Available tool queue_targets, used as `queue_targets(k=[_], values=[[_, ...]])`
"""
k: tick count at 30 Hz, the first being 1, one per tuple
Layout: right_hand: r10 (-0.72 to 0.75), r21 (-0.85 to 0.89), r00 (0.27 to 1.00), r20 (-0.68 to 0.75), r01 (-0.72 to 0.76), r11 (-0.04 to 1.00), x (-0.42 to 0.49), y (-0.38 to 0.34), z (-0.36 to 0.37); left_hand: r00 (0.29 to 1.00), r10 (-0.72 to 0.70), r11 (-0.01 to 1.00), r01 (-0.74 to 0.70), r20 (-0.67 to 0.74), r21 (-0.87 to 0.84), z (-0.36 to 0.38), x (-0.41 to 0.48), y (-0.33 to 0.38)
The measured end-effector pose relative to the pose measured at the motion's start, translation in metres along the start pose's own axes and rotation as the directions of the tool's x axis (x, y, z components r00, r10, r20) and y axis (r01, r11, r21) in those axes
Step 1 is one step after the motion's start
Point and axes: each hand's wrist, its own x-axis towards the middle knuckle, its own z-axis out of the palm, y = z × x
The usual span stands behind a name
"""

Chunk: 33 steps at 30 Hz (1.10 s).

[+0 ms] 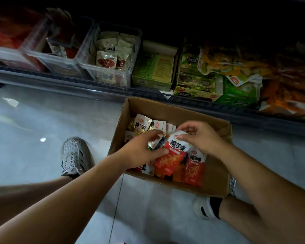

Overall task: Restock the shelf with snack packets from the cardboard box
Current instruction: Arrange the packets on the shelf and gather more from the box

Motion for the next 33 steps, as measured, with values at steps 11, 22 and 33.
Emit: queue_targets(k=[11, 22, 33], values=[[0.214, -0.598, 0.977, -0.019, -0.183, 0.781, 0.006, 0.091, -0.005, 0.949, -0.215, 0.880, 0.086, -0.230, -0.467, 0.007, -0.001, -0.033], [0.220, -0.663, 0.975, -0.007, -0.169, 0.730, 0.011, 0.104, -0.002, 0.923, -0.257, 0.900, 0.120, -0.287, -0.420, 0.002, 0.000, -0.038], [0.161, -0.529, 0.986, 0.051, -0.110, 0.841, 0.001, 0.084, -0.004, 0.937, -0.254, 0.910, 0.147, -0.241, -0.388, 0.003, -0.004, -0.033]])
